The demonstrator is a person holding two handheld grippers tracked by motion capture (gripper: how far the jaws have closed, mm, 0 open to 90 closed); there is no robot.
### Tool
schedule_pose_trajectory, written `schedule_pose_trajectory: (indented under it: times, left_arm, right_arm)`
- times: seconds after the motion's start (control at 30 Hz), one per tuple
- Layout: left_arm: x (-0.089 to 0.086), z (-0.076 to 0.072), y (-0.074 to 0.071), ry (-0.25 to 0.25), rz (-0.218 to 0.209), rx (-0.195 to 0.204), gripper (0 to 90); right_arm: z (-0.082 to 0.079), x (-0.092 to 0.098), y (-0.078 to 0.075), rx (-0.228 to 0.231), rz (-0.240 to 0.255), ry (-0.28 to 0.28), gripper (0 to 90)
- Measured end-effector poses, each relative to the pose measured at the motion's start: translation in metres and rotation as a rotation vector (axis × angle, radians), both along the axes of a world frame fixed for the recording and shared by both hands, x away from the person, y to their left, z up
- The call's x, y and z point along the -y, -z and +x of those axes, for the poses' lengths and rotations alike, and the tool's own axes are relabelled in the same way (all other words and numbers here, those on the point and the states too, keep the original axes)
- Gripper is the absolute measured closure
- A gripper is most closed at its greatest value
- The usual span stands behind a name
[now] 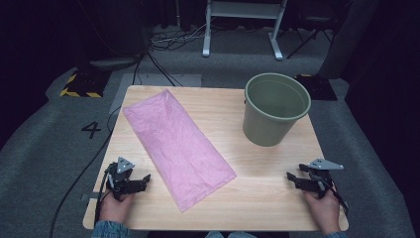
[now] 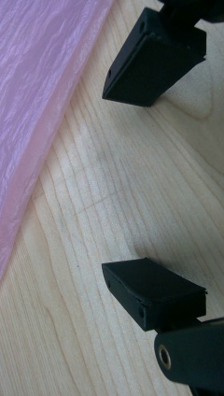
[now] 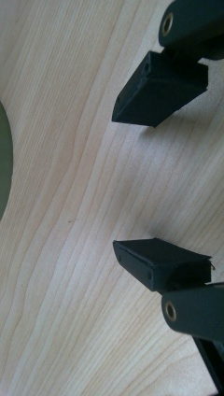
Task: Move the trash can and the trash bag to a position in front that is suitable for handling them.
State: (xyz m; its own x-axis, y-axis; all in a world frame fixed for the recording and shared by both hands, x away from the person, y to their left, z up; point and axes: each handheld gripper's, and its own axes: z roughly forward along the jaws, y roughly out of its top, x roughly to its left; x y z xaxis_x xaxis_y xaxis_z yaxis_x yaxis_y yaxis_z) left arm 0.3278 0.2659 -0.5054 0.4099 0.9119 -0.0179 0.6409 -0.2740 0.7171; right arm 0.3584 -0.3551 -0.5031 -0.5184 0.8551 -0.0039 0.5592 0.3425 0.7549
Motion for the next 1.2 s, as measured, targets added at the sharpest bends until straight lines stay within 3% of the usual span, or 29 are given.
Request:
schedule_pose_trajectory:
  times: [0.47,0.67,0.73,0.87,1.0,1.2]
  left_arm:
    - [-0.001,-0.001,0.000,0.008,0.001,0.003,15.2]
    - [0.000,-0.002,0.000,0.005,0.003,0.004,15.3]
    - [0.000,-0.002,0.000,0.004,0.004,0.003,15.4]
    - [0.000,-0.002,0.000,0.004,0.003,0.004,15.4]
    - [0.000,-0.002,0.000,0.004,0.003,0.004,15.4]
    - [0.000,-0.001,0.000,0.004,0.003,0.003,15.3]
  right_arm:
    - [0.000,0.000,0.000,-0.002,0.006,0.001,33.2]
    - [-0.001,0.001,-0.001,0.005,0.007,0.019,42.8]
    - [0.000,-0.002,-0.006,-0.027,-0.014,-0.004,48.6]
    - [-0.001,-0.006,-0.016,0.004,-0.019,-0.017,50.1]
    - [-0.003,-0.009,-0.038,0.068,0.010,-0.036,49.8]
    - [-0.003,-0.010,-0.057,0.101,0.035,-0.067,49.8]
